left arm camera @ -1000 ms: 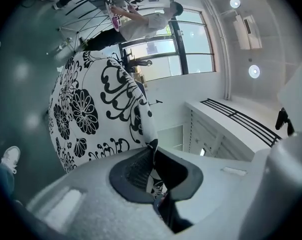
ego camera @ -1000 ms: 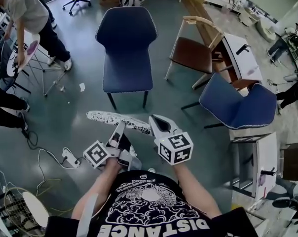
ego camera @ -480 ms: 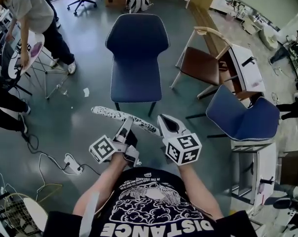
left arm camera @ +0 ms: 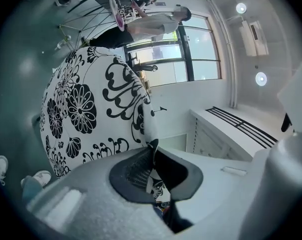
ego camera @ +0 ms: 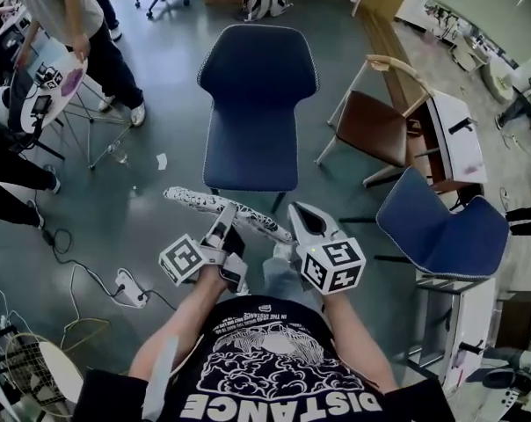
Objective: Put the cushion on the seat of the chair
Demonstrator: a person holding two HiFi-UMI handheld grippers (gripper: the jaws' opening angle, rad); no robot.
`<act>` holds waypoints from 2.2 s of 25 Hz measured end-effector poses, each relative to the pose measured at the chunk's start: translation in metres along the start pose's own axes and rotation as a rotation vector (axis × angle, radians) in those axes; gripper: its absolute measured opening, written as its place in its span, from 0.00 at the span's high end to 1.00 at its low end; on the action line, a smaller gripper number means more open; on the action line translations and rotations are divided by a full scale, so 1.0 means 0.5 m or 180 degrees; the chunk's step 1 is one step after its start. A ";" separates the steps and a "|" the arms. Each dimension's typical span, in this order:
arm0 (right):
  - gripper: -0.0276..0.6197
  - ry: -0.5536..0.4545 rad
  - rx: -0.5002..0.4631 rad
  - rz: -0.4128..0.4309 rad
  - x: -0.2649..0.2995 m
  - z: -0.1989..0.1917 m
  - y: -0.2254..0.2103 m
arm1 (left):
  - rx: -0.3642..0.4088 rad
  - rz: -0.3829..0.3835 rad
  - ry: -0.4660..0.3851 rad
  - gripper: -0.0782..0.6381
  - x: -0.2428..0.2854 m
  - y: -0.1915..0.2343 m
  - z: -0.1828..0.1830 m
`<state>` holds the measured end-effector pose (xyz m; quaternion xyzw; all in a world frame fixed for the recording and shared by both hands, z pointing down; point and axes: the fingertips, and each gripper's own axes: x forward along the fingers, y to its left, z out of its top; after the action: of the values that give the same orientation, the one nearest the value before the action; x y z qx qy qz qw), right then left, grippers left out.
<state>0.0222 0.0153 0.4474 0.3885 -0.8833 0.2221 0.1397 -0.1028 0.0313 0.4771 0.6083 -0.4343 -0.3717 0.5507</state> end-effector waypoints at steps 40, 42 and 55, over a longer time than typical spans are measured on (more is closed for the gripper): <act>0.96 0.0344 0.0160 0.0429 0.298 0.113 -0.270 | 0.0135 0.0373 -0.0137 0.87 0.448 0.120 0.134; 0.96 0.0384 0.0163 0.0403 0.329 0.118 -0.275 | 0.0120 0.0338 -0.0083 0.87 0.478 0.132 0.149; 0.96 0.0636 0.0343 0.0256 0.509 0.118 -0.334 | -0.0007 0.0779 0.0121 0.86 0.613 0.281 0.246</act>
<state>-0.0250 -0.2733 0.5506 0.3356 -0.8667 0.3122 0.1970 -0.1280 -0.3011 0.6104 0.5571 -0.4943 -0.2905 0.6007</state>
